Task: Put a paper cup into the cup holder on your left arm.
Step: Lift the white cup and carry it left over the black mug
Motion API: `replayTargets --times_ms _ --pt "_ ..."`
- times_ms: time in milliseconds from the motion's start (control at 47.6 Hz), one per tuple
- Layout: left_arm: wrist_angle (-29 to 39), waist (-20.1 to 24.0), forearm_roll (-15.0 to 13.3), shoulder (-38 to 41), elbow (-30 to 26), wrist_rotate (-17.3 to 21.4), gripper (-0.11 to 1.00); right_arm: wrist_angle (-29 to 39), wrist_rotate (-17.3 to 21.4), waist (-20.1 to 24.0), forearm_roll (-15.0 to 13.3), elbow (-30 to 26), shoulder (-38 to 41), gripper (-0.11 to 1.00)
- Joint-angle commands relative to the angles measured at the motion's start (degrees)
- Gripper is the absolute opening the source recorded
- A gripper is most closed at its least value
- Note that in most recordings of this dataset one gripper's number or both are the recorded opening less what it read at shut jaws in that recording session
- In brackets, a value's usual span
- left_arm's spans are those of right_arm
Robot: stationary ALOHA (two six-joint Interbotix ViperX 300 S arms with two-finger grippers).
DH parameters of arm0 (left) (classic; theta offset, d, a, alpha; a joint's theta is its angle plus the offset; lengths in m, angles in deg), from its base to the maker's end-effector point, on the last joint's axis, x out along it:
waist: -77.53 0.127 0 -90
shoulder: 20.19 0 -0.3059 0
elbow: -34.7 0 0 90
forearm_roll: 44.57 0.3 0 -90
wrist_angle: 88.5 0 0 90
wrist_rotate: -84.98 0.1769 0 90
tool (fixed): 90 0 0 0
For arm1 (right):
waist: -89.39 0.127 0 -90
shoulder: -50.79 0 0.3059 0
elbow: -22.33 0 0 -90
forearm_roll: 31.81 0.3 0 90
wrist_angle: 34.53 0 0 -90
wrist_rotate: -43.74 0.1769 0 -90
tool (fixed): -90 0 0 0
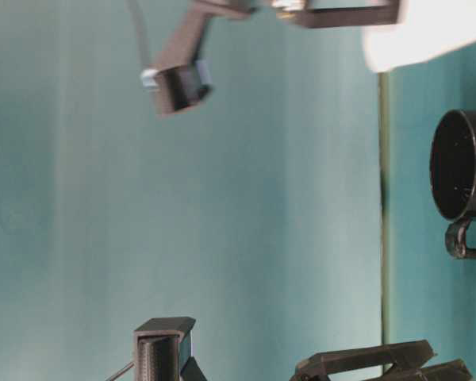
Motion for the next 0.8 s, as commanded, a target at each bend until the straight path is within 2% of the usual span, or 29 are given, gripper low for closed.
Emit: replayTargets --times_ms 0,189,420,777 --pt "-0.4 0.1 0.2 -0.1 -0.7 0.0 0.93 1.5 0.8 -0.3 0.4 -3.7 -1.8 -0.05" --pt "-0.4 0.1 0.1 -0.1 -0.6 -0.1 0.93 3.8 0.7 -0.6 0.4 -9.8 -0.8 -0.05" --pt "-0.4 0.1 0.1 -0.3 -0.5 -0.1 0.93 5.9 0.6 -1.1 0.0 -14.1 1.7 -0.05" --pt "-0.4 0.1 0.1 -0.2 -0.4 0.0 0.93 3.5 0.6 -2.1 -0.9 -16.6 4.2 -0.05"
